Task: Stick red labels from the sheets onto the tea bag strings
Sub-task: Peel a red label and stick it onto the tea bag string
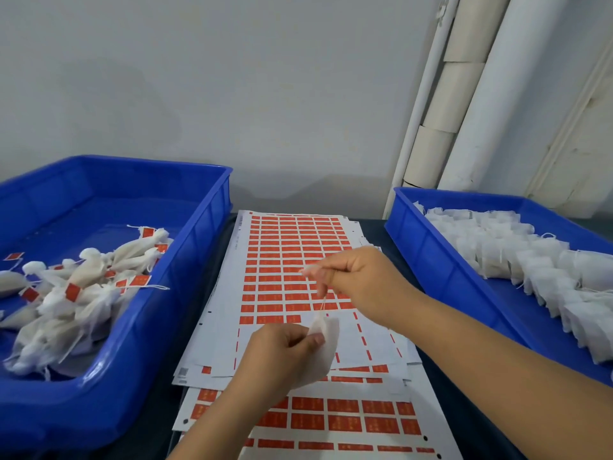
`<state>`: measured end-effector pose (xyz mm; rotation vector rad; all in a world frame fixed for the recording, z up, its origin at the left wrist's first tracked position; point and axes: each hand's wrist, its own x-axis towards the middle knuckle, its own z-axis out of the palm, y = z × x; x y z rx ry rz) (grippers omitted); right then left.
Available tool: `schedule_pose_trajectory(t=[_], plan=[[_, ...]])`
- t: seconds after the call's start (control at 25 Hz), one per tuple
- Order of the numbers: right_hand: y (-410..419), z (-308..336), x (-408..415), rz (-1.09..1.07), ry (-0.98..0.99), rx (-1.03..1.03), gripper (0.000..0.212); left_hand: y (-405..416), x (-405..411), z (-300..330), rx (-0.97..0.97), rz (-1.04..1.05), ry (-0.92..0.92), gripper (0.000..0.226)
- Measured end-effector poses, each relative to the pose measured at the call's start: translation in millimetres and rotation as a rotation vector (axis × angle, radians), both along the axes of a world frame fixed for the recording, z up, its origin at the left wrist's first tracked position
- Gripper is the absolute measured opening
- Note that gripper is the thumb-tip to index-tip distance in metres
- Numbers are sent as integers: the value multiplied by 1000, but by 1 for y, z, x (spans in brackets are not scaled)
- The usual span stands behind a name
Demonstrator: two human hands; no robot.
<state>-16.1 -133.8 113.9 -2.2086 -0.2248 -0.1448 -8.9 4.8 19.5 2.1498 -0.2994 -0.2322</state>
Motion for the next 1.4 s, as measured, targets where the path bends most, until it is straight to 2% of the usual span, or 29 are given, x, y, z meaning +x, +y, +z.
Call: schedule_pose_trajectory(t=[0.12, 0.28, 0.36, 0.44, 0.56, 0.64, 0.72, 0.76, 0.8, 0.84, 0.88, 0.96, 1.08, 1.16, 1.24, 1.32, 1.4], plan=[[4, 6, 3, -70, -87, 168, 25, 3, 3, -3, 20, 9, -19, 16], [15, 1, 2, -41, -118, 274, 21, 10, 7, 11, 110, -6, -152, 28], [20, -2, 3, 31, -124, 234, 21, 15, 9, 29, 31, -14, -238, 26], [24, -3, 5, 59, -138, 205, 24, 17, 14, 47, -42, -18, -288, 11], [17, -8, 9, 7, -160, 337, 13, 18, 20, 63, -84, -10, -293, 10], [11, -20, 10, -16, -78, 303, 31, 20, 22, 70, -137, 7, -265, 17], [14, -48, 7, -6, 118, 184, 59, 22, 24, 75, -224, 27, -249, 22], [19, -65, 4, -9, 203, 141, 58, 22, 25, 76, -275, 48, -231, 22], [24, -78, 1, -33, 250, 153, 41, 22, 26, 76, -322, 78, -204, 21], [29, -88, -2, -62, 274, 208, 18, 21, 27, 75, -374, 119, -163, 18], [32, -92, -4, -71, 288, 271, 11, 21, 29, 75, -439, 173, -104, 14], [28, -99, -6, -88, 321, 408, 28, 25, 36, 71, -564, 298, 39, 8], [15, -100, -6, -21, 418, 831, 20, 33, 45, 56, -621, 469, 157, 9], [9, -96, -6, 32, 437, 1140, 12, 35, 43, 38, -549, 547, 159, 8], [3, -95, -4, 64, 435, 1300, 7, 34, 35, 19, -404, 530, 127, 8], [-1, -91, -1, 38, 416, 1368, 6, 31, 23, 4, -270, 459, 79, 5], [-4, -91, 2, -49, 402, 1328, 10, 26, 9, -3, -125, 305, -12, 3]])
